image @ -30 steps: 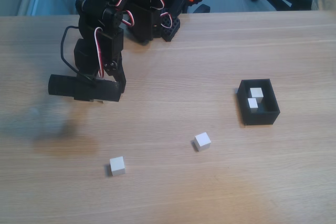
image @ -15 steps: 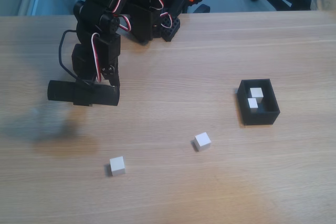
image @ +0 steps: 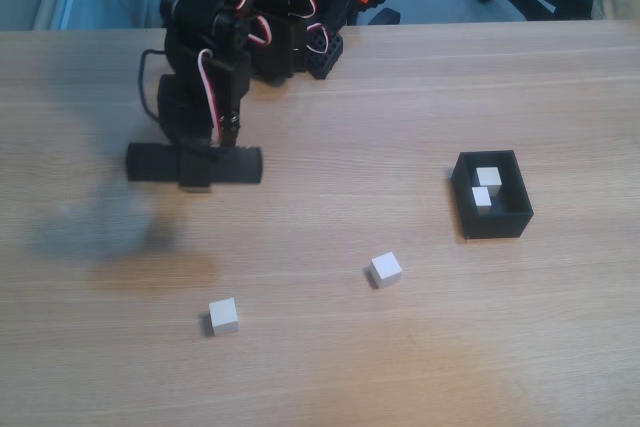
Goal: Pick blocks and place them in the box.
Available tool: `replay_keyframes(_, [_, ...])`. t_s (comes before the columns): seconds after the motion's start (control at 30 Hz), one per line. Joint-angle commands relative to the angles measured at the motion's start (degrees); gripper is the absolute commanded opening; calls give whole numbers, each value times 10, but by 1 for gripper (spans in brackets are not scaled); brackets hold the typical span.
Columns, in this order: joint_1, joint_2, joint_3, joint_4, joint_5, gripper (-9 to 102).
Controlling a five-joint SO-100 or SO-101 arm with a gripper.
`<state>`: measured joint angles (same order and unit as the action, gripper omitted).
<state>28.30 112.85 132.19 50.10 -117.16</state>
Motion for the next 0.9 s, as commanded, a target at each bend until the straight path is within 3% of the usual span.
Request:
replay_keyframes(0.0, [-42,81,13,19,9,1])
replay_keyframes(0.27, [-253,219,33,73,105,2])
replay_keyframes(0.57, [-490,236,18,-10,191,2])
replay_keyframes(0.87, [-635,155,-82,-10,266,1])
